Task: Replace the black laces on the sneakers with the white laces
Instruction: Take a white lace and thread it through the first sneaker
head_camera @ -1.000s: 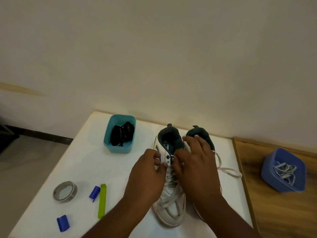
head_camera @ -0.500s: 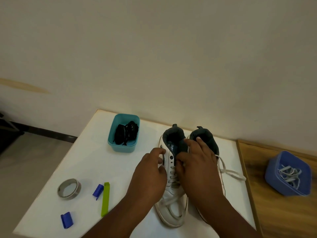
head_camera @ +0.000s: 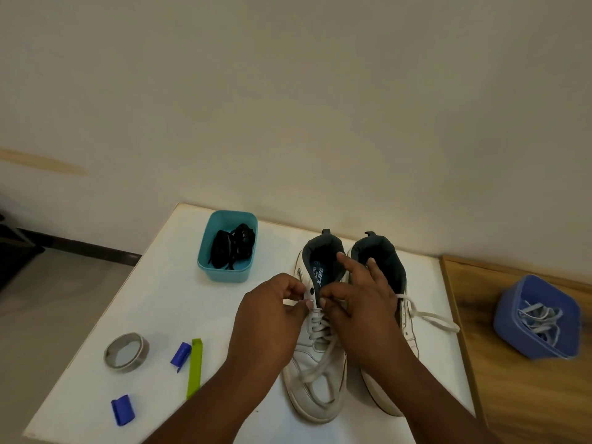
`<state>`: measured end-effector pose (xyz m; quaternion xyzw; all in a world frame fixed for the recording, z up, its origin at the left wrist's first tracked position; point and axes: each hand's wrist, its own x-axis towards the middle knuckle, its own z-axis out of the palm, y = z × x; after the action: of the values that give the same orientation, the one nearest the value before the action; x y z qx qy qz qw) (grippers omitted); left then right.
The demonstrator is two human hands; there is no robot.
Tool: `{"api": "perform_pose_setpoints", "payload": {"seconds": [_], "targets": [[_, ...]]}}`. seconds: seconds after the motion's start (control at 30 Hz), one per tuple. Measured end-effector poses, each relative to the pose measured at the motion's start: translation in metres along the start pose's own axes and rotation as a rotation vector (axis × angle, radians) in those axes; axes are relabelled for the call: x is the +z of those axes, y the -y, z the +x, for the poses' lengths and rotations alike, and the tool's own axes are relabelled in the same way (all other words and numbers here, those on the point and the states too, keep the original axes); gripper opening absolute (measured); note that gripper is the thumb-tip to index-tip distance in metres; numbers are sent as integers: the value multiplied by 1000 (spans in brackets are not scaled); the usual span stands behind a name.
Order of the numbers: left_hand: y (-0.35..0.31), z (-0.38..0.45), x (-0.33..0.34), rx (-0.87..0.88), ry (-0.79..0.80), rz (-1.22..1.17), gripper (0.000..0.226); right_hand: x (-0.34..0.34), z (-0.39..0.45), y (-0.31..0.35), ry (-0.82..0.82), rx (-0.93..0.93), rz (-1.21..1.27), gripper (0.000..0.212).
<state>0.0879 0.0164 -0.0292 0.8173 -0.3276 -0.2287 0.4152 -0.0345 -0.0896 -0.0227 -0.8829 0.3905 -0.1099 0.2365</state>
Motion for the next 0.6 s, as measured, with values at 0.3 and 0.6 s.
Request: {"api": "perform_pose_setpoints", "payload": {"seconds": [0.3,0.6], "targets": [[-4,-1,5,66,13,159,11,-2,-7,-1,98,-2,-55,28],[-38,6,-10,-478,-165,-1216,16,-7,-7,0,132,18,-181,65]]}}
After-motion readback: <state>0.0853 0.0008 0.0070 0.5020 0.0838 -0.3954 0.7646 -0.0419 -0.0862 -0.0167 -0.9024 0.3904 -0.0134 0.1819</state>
